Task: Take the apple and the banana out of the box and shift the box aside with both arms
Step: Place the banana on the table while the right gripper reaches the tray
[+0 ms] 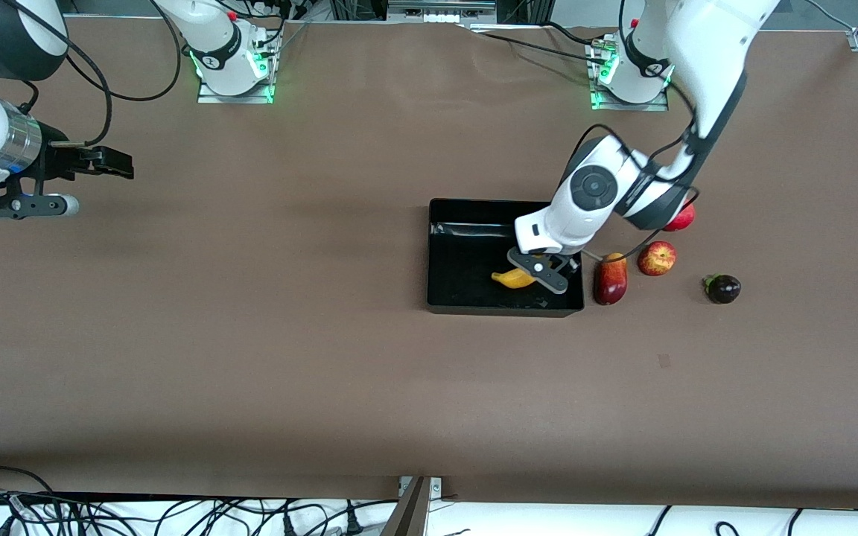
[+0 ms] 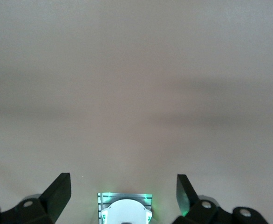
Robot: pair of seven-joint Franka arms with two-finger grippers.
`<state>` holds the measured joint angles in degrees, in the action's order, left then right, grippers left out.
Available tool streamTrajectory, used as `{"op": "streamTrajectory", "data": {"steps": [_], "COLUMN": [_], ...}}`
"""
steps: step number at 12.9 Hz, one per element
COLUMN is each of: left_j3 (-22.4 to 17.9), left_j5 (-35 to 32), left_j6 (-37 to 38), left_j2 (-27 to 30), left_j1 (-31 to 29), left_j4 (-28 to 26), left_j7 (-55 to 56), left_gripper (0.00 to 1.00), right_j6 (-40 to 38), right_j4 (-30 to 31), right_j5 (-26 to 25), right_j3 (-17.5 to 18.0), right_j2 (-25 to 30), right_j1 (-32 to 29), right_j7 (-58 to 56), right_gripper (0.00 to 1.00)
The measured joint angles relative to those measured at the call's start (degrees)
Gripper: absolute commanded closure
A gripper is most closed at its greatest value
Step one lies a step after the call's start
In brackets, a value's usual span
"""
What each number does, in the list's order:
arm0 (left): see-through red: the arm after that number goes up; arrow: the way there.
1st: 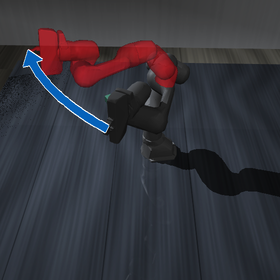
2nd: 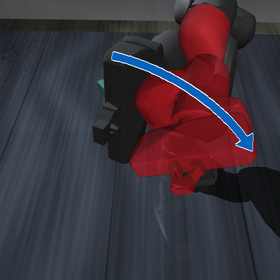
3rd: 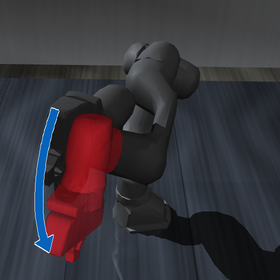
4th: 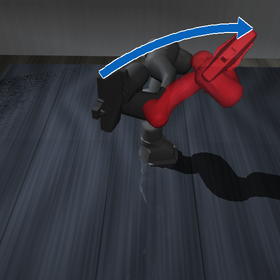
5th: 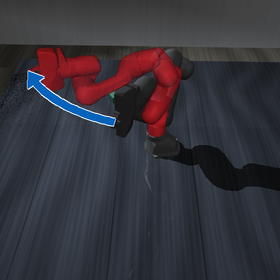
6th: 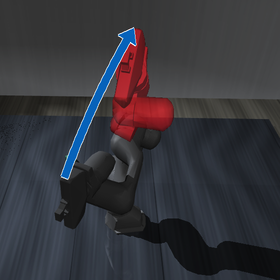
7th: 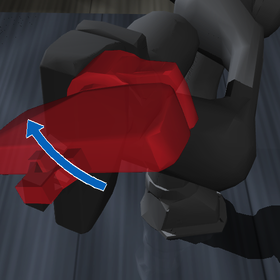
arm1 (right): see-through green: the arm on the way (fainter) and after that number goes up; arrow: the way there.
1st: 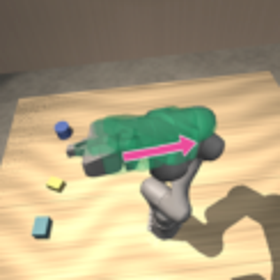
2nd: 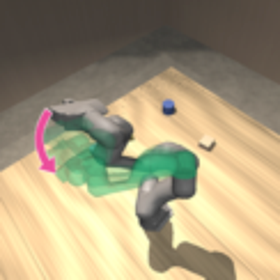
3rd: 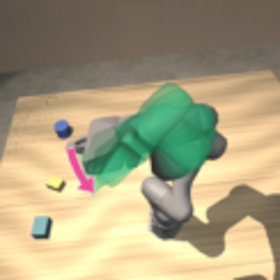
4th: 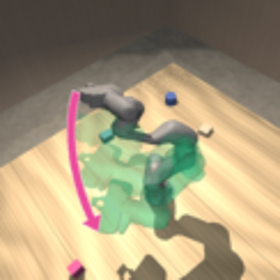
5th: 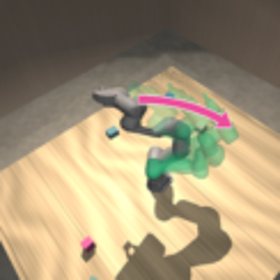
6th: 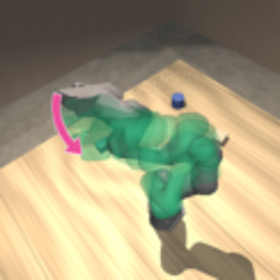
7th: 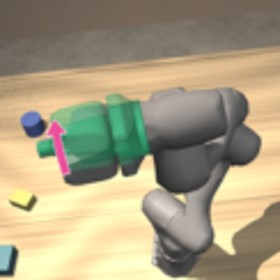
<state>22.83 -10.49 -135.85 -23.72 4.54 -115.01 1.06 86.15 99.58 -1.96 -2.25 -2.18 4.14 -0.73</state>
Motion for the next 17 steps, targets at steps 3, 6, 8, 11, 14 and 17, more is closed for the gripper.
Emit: {"op": "streamTrajectory", "data": {"steps": [3, 6, 8, 11, 14, 17], "left_j3": [1.65, 1.80, 0.53, -3.28, -5.38, -5.99], "left_j5": [6.65, 7.48, 7.53, 7.53, 7.53, 7.15], "left_j6": [8.75, 13.39, 13.41, 11.41, 5.16, 0.99], "left_j2": [6.97, 9.14, 6.91, -0.32, -8.56, -12.58], "left_j1": [-4.01, -10.68, -15.93, -20.89, -24.16, -24.36], "left_j4": [0.26, 2.19, 3.59, 7.56, 10.73, 12.40], "left_j7": [-0.14, -8.78, -19.09, -34.67, -48.82, -53.12], "left_gripper": [1.00, 1.00, 1.00, 1.00, 1.00, 1.00], "right_j6": [0.93, 5.51, 12.87, 22.67, 29.26, 30.61], "right_j4": [-1.27, -4.70, -5.57, -8.65, -12.86, -15.57], "right_j5": [2.54, 6.51, 10.70, 14.42, 14.48, 14.48], "right_j3": [0.00, 0.24, 0.31, 0.60, 0.76, 0.76], "right_j2": [-2.63, -7.86, -11.66, -17.20, -23.63, -29.07], "right_j1": [0.41, 5.15, 8.81, 17.18, 27.18, 33.01], "right_j7": [0.00, 0.73, 4.31, 14.28, 26.52, 30.63], "right_gripper": [0.00, 0.00, 0.00, 0.00, 0.00, 0.00]}}
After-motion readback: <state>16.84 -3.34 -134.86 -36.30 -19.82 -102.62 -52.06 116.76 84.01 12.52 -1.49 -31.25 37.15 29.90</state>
